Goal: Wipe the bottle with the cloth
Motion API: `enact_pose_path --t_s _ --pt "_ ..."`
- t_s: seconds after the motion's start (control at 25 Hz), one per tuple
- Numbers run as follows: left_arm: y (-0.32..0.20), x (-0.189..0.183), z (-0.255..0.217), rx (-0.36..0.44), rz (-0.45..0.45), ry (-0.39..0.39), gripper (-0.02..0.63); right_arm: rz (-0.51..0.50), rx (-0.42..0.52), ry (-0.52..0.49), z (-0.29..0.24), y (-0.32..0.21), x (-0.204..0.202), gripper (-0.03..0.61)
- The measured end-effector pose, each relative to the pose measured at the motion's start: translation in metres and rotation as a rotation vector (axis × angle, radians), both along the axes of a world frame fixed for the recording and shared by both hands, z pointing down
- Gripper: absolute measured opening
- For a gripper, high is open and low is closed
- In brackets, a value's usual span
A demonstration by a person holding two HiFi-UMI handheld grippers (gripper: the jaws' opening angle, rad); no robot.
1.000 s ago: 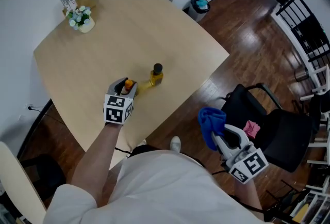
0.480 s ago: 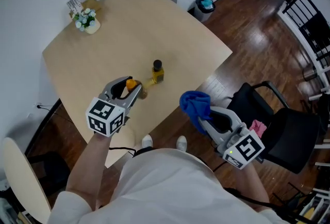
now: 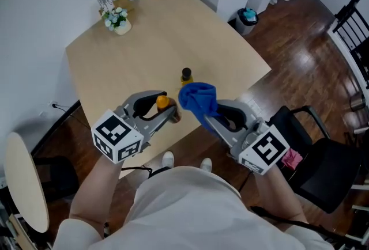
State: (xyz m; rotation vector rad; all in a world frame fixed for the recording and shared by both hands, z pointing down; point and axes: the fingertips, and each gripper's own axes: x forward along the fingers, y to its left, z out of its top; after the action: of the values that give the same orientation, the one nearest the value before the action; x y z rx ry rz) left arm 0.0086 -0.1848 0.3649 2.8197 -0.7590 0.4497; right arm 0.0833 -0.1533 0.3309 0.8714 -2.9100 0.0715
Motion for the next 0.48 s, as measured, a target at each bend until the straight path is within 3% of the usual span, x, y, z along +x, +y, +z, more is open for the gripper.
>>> enact_pose_path --t_s 0.2,0.48 --pt "0.014 0.012 -0.014 0.001 0.012 0.020 0.160 -0.079 0.009 0.000 0.005 -0.005 -0.018 0.081" --pt "0.017 0.016 -0.033 -0.005 -0.011 0.053 0.160 -0.101 -0.048 0.010 0.032 -0.003 -0.010 0.080"
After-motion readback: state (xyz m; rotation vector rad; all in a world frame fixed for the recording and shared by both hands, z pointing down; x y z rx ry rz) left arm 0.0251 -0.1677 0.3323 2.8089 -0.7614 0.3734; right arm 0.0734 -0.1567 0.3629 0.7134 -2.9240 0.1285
